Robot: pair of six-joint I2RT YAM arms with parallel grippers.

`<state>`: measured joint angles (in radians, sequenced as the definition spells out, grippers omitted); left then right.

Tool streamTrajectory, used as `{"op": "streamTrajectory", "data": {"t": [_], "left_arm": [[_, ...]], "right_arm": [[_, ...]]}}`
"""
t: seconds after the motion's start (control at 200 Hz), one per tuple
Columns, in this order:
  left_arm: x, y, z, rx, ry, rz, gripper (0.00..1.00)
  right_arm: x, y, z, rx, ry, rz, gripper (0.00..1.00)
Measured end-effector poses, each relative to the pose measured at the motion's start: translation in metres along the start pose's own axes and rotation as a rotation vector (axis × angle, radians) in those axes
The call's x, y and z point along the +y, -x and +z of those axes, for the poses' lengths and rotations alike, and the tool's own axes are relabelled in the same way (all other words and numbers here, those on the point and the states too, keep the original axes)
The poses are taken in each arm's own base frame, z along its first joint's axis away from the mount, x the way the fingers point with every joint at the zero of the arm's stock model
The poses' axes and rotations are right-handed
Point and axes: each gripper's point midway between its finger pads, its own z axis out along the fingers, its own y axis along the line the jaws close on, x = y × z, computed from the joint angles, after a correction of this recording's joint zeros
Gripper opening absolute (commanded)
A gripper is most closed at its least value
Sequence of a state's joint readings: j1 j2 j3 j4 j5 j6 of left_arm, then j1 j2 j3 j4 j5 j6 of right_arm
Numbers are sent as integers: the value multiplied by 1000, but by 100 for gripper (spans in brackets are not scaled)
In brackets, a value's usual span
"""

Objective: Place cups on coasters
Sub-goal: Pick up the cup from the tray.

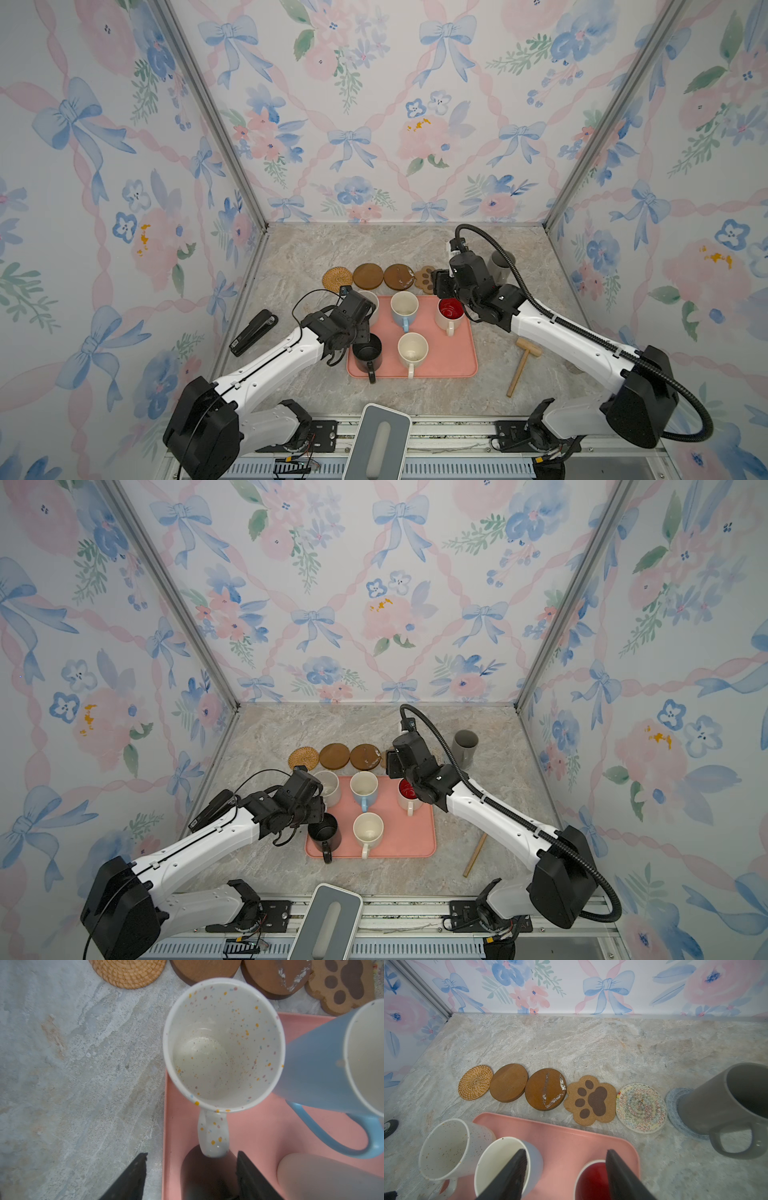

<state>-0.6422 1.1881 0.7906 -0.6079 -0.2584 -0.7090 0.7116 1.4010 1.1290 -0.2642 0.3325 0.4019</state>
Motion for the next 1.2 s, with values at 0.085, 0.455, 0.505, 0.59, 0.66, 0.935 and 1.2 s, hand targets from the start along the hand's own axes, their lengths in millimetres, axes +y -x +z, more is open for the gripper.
{"op": "streamTrajectory", "data": {"t": [0.085, 0.455, 0.505, 0.59, 0.66, 0.935, 1.2], "left_arm": [[1, 1, 1, -3, 8, -2, 65], [-3, 4, 13, -2, 28, -7, 59], [-3, 5, 14, -3, 29, -7, 58], [-4, 6, 16, -6, 28, -11, 56], [-5, 6, 17, -7, 27, -15, 53], [-10, 8, 28, -10, 25, -24, 49], [-12, 8, 33, -7, 26, -26, 40]], "right_arm": [[0, 0, 0, 1, 2, 1, 64], [-1, -3, 4, 14, 3, 3, 63], [-2, -3, 4, 15, 1, 4, 63], [-3, -2, 5, 14, -2, 7, 64], [-5, -3, 6, 16, -5, 8, 64], [-8, -6, 7, 23, -11, 10, 64], [-9, -7, 8, 24, -7, 13, 64]]}}
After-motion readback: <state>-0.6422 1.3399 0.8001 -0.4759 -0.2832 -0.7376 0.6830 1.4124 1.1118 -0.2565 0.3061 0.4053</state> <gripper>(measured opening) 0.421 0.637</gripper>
